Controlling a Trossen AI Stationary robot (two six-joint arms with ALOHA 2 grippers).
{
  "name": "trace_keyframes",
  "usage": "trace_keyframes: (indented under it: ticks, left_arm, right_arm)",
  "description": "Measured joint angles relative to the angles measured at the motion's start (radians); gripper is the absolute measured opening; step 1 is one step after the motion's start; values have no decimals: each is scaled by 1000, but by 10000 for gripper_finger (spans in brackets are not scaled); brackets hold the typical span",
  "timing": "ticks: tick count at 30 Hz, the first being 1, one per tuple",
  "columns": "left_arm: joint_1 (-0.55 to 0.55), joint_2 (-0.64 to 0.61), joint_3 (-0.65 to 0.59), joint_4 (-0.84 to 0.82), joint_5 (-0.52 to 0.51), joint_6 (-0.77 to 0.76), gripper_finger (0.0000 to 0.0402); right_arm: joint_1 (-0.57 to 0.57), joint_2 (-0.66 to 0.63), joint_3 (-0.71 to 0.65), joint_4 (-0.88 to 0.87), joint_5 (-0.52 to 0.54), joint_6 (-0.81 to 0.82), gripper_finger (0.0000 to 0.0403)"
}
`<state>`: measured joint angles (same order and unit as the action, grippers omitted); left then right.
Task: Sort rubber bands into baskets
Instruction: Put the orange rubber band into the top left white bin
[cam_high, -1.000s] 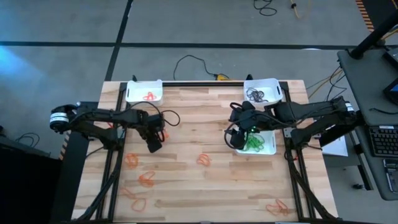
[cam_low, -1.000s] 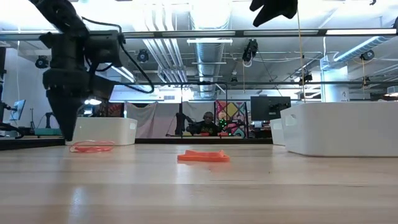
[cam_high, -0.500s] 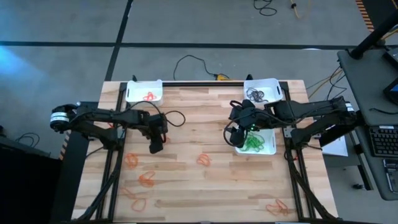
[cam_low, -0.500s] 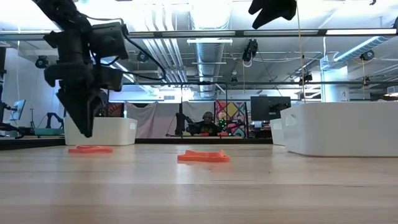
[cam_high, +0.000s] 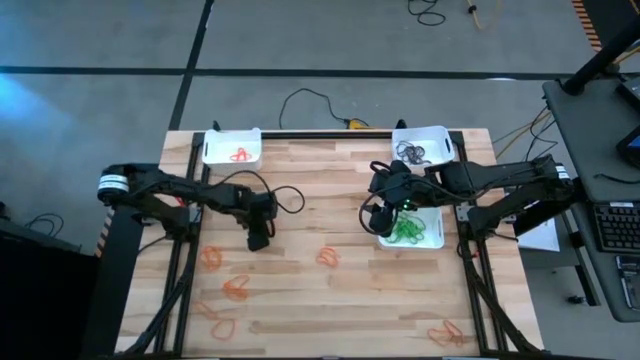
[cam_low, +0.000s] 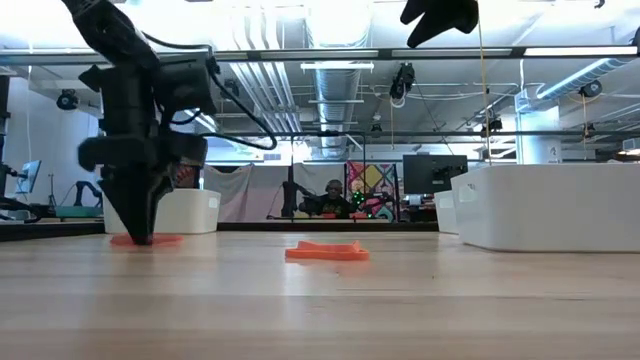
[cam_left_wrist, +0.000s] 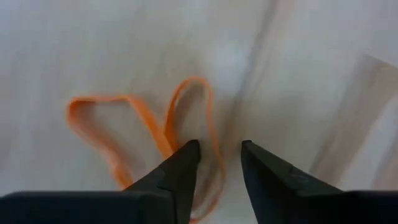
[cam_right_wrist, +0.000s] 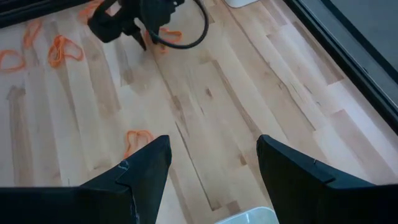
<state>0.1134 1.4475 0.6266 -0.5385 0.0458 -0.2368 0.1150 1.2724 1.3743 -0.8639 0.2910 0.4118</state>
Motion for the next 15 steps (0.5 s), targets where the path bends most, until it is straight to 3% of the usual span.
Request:
trace_keyframes:
  ticks: [5,9,15]
  left_arm:
    - [0,67,11,-9,-25,-99,75]
    - [-2,65,16,-13,-34,-125,15]
    - [-2,-1,105,-51,-29,-130,1]
  right_arm:
    - [0,0,0,-1,-3,-1,231]
    - [0,0,0,-6,-5,-8,231]
    - [0,-3,17,-58,-13,-16,231]
